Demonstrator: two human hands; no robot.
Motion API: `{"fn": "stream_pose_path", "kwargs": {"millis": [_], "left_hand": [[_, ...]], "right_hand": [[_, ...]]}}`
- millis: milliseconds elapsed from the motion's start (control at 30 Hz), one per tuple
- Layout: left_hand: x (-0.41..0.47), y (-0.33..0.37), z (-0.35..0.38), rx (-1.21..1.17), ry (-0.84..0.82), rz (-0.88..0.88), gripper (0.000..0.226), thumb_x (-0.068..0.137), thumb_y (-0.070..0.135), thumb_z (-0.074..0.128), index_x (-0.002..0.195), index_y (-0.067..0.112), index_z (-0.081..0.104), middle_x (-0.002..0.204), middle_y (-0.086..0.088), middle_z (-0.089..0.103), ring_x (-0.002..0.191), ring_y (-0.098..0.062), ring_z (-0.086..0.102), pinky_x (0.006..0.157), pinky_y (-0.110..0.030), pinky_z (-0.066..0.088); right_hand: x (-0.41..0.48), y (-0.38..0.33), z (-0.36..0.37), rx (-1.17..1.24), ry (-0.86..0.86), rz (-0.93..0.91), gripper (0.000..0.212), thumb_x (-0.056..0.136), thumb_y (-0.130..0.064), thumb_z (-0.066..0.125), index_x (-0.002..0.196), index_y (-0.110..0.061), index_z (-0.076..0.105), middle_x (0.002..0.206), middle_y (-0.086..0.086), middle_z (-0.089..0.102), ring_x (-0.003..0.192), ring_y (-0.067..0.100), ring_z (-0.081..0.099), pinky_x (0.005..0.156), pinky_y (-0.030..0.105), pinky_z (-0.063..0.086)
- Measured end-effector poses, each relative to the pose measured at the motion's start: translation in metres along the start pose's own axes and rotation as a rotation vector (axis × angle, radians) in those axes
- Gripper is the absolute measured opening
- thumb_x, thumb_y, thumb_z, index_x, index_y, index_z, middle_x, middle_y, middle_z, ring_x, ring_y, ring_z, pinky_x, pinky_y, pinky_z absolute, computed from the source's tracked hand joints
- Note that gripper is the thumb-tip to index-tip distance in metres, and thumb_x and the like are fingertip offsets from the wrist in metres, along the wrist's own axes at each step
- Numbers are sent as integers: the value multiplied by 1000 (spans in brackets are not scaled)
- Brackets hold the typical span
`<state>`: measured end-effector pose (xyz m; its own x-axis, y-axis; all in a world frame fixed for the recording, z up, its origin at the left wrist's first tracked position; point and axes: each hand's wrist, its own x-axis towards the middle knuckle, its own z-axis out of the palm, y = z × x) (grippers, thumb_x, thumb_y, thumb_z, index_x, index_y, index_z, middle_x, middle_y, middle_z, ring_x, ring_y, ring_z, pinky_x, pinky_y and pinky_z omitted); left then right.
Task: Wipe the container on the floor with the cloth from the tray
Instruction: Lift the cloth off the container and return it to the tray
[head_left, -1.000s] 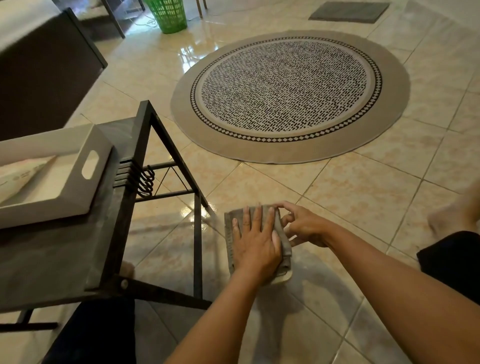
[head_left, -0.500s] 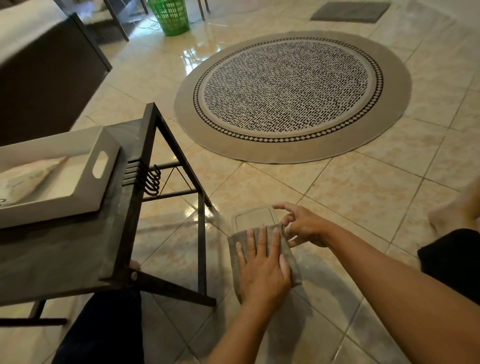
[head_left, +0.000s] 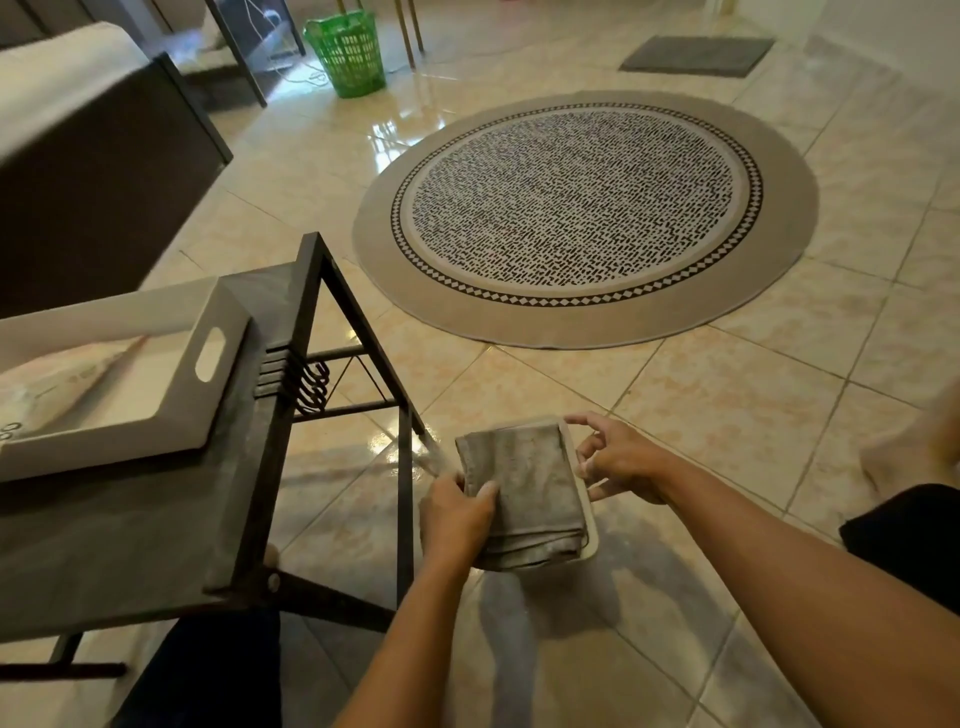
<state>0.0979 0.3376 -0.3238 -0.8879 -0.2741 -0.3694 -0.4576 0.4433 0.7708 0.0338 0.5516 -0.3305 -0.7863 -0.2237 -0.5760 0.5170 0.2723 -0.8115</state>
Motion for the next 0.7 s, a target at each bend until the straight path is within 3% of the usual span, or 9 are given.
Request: {"fn": "stream_pose_path", "kwargs": {"millis": [100,200,300,367,433,533,633,700], "left_hand": [[-10,16,-2,53,90,145,13,93,21,65,95,21,52,89,-1,61,74,-10,61,61,-22,53],[-23,34,-9,21,71,293,16,94,17,63,101,20,49,90,0,60,73,-11,62,55,-19,51],[-35,60,-24,-69,48,378,20,95,21,63,108,23,48,96,3,58,81,-11,64,56,-18,54],[-47,81,-37,-129,33,410,23,95,21,63,111,23,48,99,5,57,85,-10,63,57,-18,55],[-59,101,-54,-196,19,441,25,93,22,64,112,23,48,102,4,59,88,-12,65,62,-22,58],[-76,126,-89,-239,38,504,24,92,21,66,110,21,51,103,2,60,91,-13,65,66,-24,57],[-90,141,-134,-266,117,548,24,91,20,67,109,20,52,100,5,60,88,-8,63,61,-17,54],[-96,144,-171,-270,195,575,21,91,21,67,106,24,52,100,5,60,87,-8,63,62,-18,54]], "right_hand": [[-4,-2,2,-15,39,-2,76,84,18,57,146,-23,41,91,12,56,78,21,64,64,37,61],[-12,-9,8,-211,186,-86,69,86,-4,69,147,-22,41,104,8,57,93,23,60,78,39,58],[-26,-33,18,-173,316,-218,60,93,-26,65,147,-21,40,117,7,56,107,23,58,92,39,52],[-37,-54,26,-49,270,-248,62,94,-38,61,149,-24,34,132,13,57,116,26,57,97,43,52],[-52,-77,36,94,126,-241,71,93,-47,59,152,-32,24,152,15,42,120,29,56,84,38,58],[-80,-113,48,236,-73,-315,76,94,-38,61,152,-44,13,155,16,33,105,26,64,70,32,62],[-103,-150,56,380,-205,-419,81,93,-8,63,147,-52,21,129,25,59,106,38,68,84,49,58],[-117,-177,69,305,-257,-518,77,91,4,61,143,-45,34,121,30,63,108,37,66,84,48,57]]}}
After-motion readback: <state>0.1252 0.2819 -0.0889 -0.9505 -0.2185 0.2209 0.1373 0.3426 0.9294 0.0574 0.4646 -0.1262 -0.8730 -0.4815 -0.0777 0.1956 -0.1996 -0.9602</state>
